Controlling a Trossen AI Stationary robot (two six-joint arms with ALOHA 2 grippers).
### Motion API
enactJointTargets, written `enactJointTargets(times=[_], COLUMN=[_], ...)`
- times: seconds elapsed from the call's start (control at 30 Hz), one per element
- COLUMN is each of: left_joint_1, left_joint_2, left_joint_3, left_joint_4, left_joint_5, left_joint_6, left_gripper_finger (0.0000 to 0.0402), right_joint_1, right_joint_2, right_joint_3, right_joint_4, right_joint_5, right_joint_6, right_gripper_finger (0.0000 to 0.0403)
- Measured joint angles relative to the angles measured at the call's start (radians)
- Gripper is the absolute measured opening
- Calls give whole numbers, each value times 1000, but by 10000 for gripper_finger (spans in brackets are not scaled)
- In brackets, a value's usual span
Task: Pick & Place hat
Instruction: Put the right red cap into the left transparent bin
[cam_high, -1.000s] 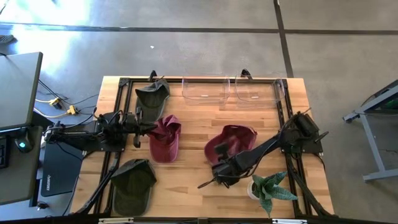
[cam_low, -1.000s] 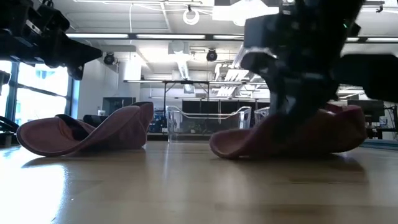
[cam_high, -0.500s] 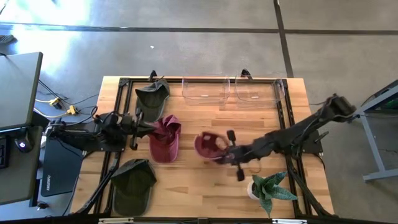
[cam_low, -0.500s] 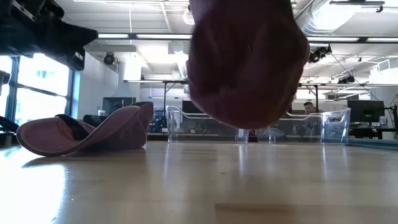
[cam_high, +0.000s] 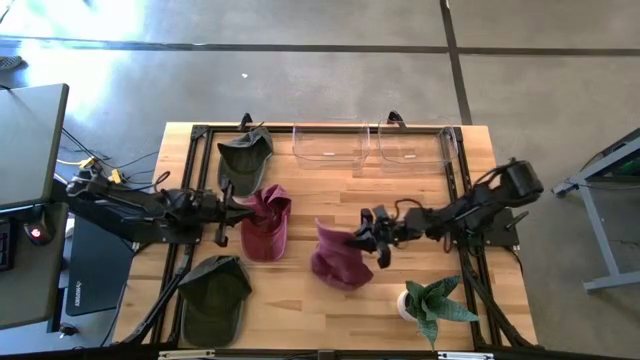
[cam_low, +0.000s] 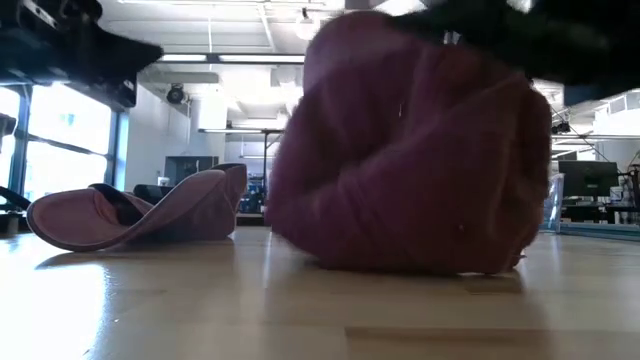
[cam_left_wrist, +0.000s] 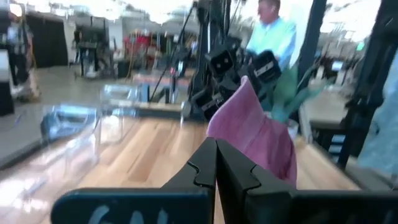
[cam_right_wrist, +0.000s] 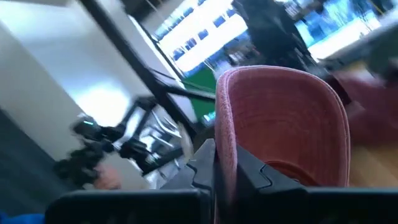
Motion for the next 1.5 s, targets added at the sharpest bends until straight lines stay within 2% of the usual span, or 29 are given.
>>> enactJointTargets(times=[0.17,0.27,0.43,0.6,0.77,0.87,1.0,1.13,1.2,1.3,1.5], left_joint_1=[2,2,2,2,2,2,2,2,2,2,2], left_joint_2=[107,161,228,269,284,284,284,284,287,310,381], left_joint_3=[9,10,12,13,14,14,15,15,15,15,16], left_joint_4=[69,112,177,222,232,234,249,266,278,289,314], left_joint_5=[-4,-7,-7,-7,-7,-7,-6,-6,3,9,9], left_joint_6=[-3,-3,-3,-3,-3,-3,-3,-3,-4,-5,-14], left_gripper_finger=[0,0,0,0,0,0,0,0,0,0,0], right_joint_1=[-58,-88,-116,-123,-148,-164,-164,-145,-125,-89,-21], right_joint_2=[-8,-46,-133,-243,-414,-522,-643,-689,-673,-619,-469], right_joint_3=[-13,-52,-157,-284,-387,-407,-324,-110,19,187,413], right_joint_4=[17,9,11,14,17,-8,-272,-763,-1035,-1322,-1665], right_joint_5=[-85,-93,-5,154,163,167,190,205,240,282,197], right_joint_6=[-34,-54,-99,-54,-53,-90,-143,-218,-249,-269,-196], right_gripper_finger=[9,14,48,89,148,170,174,174,174,174,186])
